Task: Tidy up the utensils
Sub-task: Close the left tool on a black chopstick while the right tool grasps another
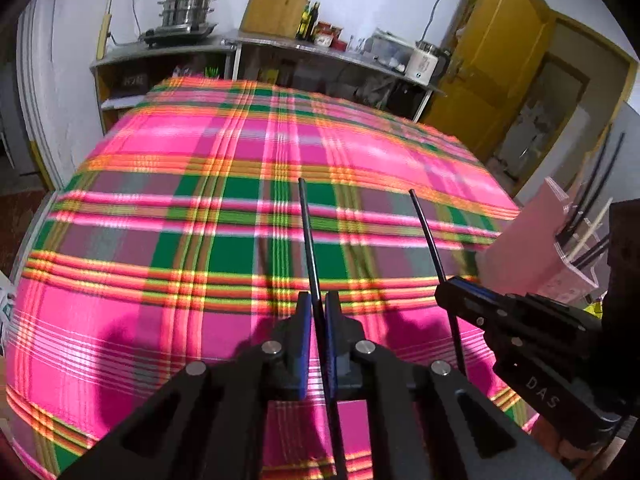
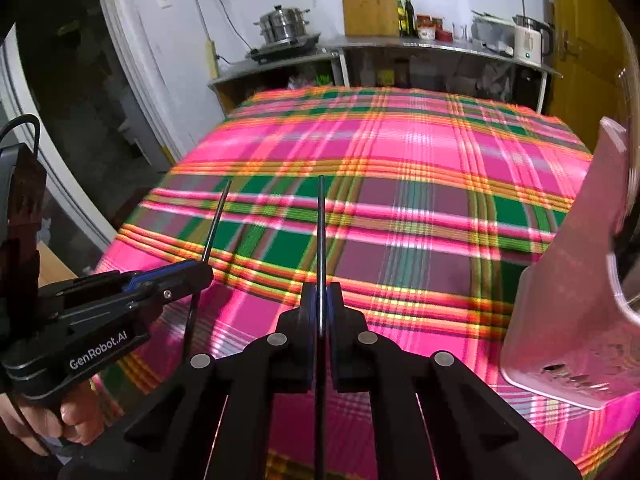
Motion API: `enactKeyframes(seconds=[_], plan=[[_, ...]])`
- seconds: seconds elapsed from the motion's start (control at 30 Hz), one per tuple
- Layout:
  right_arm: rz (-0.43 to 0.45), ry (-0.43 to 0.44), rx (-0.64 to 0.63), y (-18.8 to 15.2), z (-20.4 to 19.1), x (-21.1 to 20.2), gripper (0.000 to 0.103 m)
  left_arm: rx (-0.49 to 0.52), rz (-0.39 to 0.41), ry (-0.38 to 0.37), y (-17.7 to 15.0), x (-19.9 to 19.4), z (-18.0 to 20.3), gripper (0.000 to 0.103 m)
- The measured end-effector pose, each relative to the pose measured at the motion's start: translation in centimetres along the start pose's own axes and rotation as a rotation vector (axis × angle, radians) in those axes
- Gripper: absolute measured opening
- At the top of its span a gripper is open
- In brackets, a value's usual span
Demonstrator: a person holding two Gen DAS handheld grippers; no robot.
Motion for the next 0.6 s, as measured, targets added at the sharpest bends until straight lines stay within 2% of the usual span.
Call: enactKeyframes(seconds=[0.6], plan=[[0.174, 0.031, 0.021, 2.7, -0.1, -8.9, 0.005, 0.075, 0.13, -0.046, 3.2, -7.7, 4.2, 0.006]])
Point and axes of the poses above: each gripper's, at about its wrist camera, not at the fingertips, and x roughly the way its jaws point, z to its right, y to its top, the point moved 10 cm from there along x, roughly the way its jaws point, and after that the axes turned 2 degrees about -y, right-handed, at the moved point
